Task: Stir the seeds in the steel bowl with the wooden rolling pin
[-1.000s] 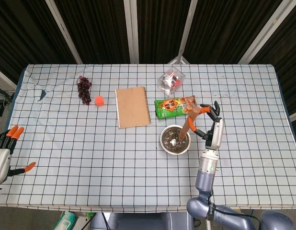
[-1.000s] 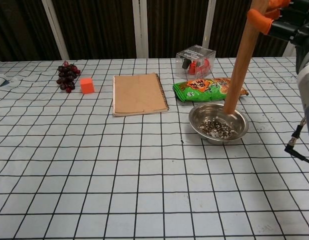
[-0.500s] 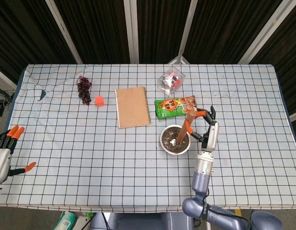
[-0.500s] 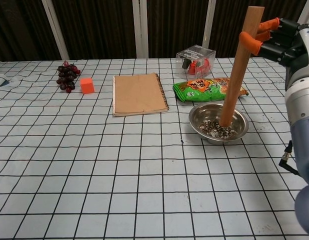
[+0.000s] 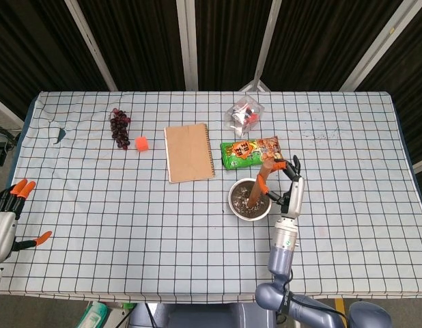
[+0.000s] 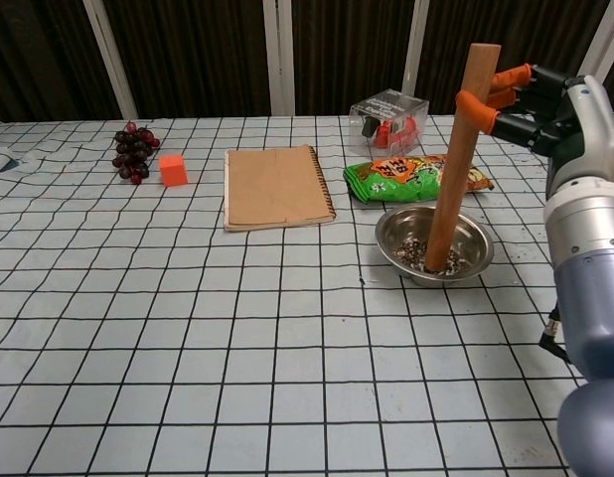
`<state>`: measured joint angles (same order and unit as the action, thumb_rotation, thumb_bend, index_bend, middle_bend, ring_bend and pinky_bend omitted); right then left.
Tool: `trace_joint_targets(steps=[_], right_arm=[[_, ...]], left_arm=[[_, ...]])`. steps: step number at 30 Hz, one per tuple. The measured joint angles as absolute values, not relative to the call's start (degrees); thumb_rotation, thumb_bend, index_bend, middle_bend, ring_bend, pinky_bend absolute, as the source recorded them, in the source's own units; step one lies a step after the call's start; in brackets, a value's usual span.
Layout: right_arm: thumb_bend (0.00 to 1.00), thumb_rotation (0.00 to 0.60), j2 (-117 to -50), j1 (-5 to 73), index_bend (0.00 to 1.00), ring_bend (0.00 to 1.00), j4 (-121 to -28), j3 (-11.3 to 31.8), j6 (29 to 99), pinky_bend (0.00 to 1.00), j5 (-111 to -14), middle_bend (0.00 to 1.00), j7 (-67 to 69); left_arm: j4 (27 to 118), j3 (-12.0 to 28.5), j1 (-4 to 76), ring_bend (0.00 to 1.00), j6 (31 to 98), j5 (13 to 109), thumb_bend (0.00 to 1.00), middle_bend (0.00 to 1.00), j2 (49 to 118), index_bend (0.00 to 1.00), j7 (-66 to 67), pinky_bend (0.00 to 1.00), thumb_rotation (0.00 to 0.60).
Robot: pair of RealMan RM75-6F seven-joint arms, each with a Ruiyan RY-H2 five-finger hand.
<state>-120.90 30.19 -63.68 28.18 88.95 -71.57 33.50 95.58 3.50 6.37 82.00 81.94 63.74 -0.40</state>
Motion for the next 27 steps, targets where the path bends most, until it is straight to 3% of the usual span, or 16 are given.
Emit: trace_joint_targets(steps=[27], right_arm=[[0.77,0.6,-121.06,31.05,0.83,0.32,-65.63,31.12,90.43,0.0,-73.18,0.68,33.36]], left_arm=[[95.68,3.48,6.5,0.0,81.92,82.01,0.02,0.0,63.69,0.0,-0.6,0.0,0.6]])
